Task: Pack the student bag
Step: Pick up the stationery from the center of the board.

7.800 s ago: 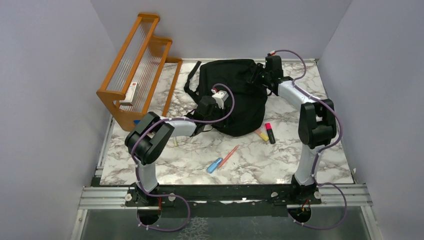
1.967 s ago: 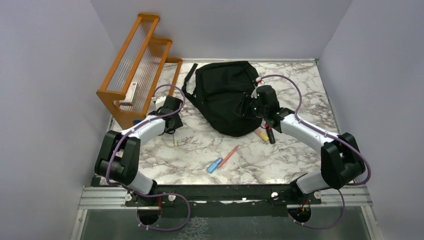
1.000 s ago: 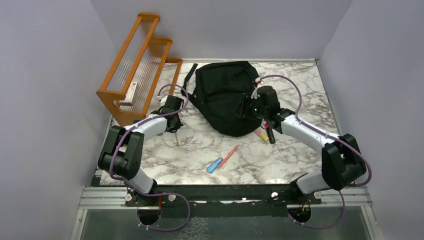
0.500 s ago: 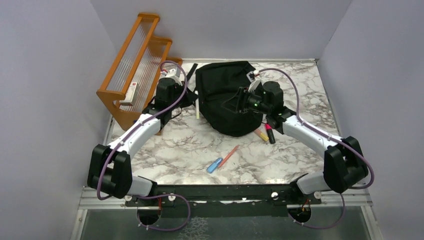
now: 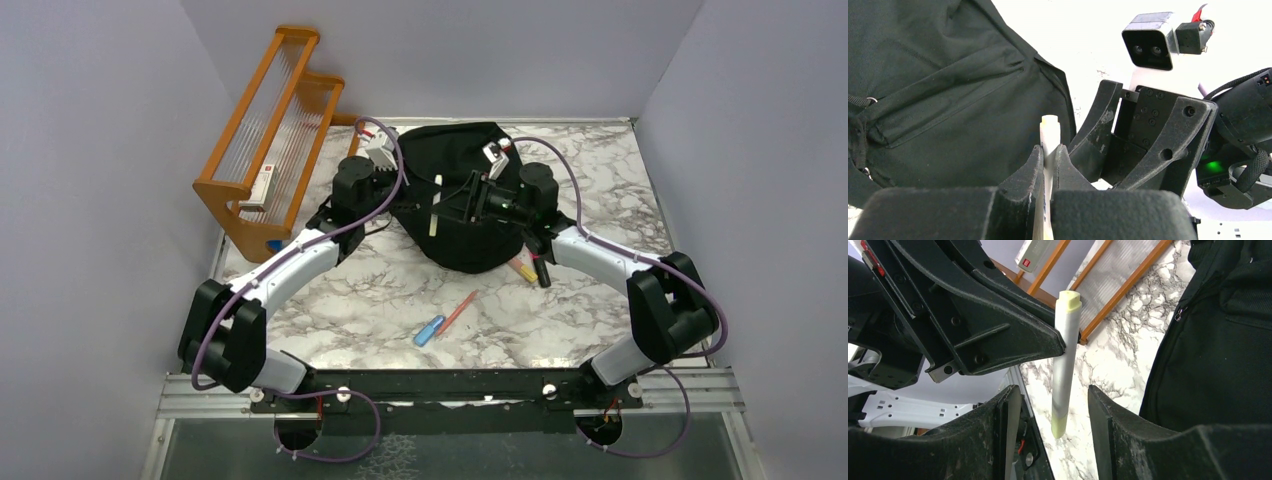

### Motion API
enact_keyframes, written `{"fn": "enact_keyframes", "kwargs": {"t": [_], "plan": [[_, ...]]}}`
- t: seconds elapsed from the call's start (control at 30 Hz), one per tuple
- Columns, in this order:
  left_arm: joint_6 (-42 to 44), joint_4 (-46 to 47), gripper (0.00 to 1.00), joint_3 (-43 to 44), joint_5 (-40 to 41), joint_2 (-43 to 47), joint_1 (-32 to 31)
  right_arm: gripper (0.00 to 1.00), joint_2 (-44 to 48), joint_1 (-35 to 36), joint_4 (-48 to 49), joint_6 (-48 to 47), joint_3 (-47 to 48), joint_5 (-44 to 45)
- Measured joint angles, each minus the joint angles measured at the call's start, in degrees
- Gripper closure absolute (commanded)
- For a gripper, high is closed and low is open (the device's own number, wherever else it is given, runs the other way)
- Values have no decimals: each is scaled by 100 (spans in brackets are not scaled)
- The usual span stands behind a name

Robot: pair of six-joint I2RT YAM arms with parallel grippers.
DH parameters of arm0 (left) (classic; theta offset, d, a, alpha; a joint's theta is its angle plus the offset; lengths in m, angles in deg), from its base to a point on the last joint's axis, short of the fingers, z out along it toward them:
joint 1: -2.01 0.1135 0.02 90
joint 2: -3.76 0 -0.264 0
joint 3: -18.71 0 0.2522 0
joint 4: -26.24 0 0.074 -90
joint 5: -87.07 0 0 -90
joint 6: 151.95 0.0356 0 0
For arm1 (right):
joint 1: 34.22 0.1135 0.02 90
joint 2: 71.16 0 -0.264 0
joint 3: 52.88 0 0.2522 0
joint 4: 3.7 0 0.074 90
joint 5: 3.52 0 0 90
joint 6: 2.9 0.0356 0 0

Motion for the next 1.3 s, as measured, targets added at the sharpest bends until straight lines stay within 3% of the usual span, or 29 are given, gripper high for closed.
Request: {"fn": "enact_keyframes", "kwargs": {"t": [0.53,0.73,0.8,0.9,0.97,1.17,1.3], "plan": [[-162,337,100,59,-17,-164,-35,66,-315,0,688,549,-103,310],[-247,348,100,59,90,-188,-35,93,-417,2,1165,844,-188,378],[-264,369,84,59,127,-186,-37,99,-415,7,1270,874,-238,435],[-240,374,50,59,197,-199,-55,99,-367,11,1335,870,-328,546],[-155,402,41,63,240,-208,-55,99,-203,15,1143,728,-402,785],[293,404,38,315,238,-387,166,99,702,0,-330,-37,-463,2135],[1075,-122,38,1209,271,-1060,409,99,1287,-7,-1040,-457,-610,2907]]}}
